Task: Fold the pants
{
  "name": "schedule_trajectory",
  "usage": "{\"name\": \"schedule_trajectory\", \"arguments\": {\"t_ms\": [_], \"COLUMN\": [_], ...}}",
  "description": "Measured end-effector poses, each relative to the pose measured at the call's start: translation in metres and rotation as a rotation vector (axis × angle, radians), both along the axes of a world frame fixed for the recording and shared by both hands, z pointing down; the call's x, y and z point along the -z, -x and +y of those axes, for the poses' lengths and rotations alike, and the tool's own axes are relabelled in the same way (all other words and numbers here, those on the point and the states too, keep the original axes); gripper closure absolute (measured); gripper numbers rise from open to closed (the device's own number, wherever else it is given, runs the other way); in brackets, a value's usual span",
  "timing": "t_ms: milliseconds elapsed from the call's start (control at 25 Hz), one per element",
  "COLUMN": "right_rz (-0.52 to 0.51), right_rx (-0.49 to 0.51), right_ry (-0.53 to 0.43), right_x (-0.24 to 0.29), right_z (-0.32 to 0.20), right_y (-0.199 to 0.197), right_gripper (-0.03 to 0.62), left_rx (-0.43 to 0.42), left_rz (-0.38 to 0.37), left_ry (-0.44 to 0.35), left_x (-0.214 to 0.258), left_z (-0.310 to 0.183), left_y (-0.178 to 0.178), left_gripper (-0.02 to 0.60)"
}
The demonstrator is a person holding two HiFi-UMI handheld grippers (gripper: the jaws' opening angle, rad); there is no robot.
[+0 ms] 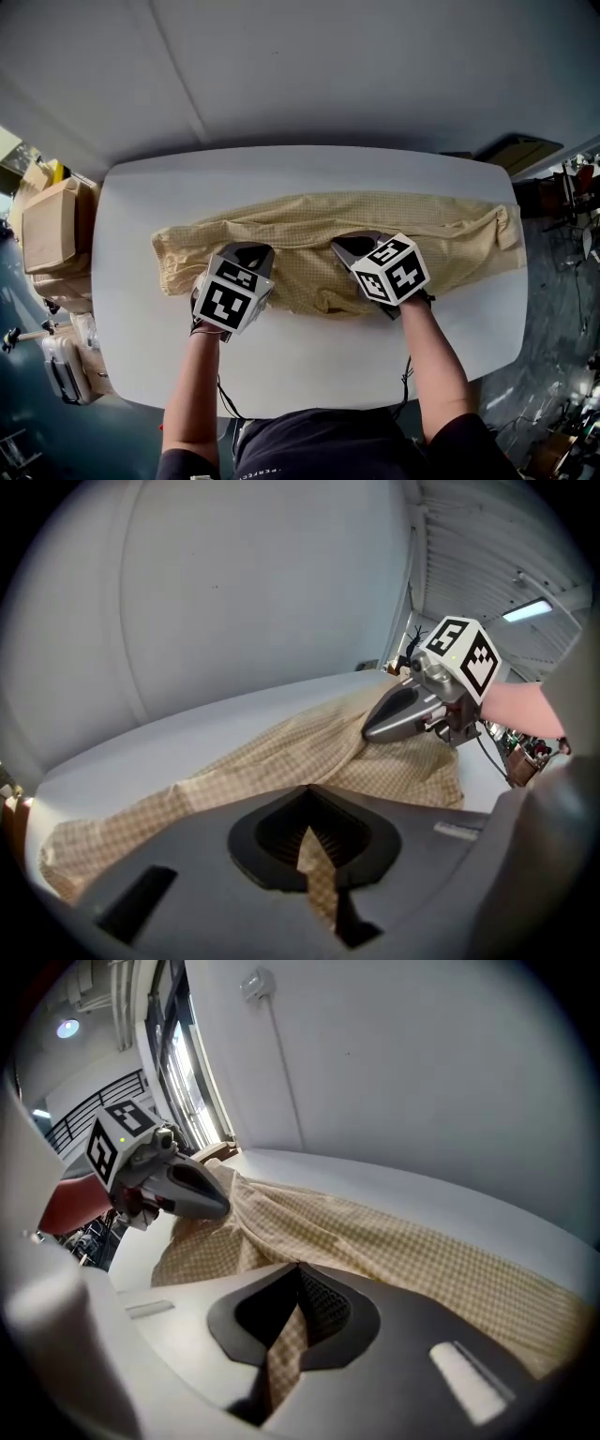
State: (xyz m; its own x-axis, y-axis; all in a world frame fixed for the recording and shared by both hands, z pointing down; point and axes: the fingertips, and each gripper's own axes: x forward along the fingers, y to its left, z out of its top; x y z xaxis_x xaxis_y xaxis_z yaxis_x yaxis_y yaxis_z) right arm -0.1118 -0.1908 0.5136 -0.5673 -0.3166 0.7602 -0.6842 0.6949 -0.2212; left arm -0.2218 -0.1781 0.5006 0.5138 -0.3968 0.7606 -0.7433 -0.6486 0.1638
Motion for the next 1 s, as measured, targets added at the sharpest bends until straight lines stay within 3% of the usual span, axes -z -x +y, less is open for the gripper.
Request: {"name": "schedule_trajectory", "arguments": {"t_ms": [120,320,400,560,840,1000], "right_rz": [-0.018,-0.034,-0.051,-0.111,-0.100,-0.115], "right_rx": [-0.065,-0.181,-0.220,-0.266,-0.284,-0.290], "right_ry": [-0.010,-0.083,-0.110,-0.126,-0.147,-0.160], "right_x": [-0.001,0.004,0.010,0.026,0.041,0.050], "right_z": [-0.017,-0.043,-0.047,-0.044,-0.021,-0.018], "right_y": [-0.003,-0.011,-0.015,-0.024,-0.048,-0.076], "right_gripper": [0.592,0.592,0.592,0.592,0.592,0.593], "left_rx": [0.014,0.197,0.234,0.194,0.104,0.076], "left_rz": [-0.013,-0.034,-0.038,-0.029,0.063,0.044], "left_ry": [0.019,-0.044,-0.069,-0.081,-0.040,-0.053], "left_x": [-0.008,-0.006,-0.001,0.009,0.024,0.033], "left_z": [-0.004,-0.030,-0.033,-0.027,-0.014,-0.007], "left_y": [0.000,0.026,0.032,0.024,-0.024,-0.058], "left_gripper": [0.583,0.583,0.583,0.583,0.583,0.583]}}
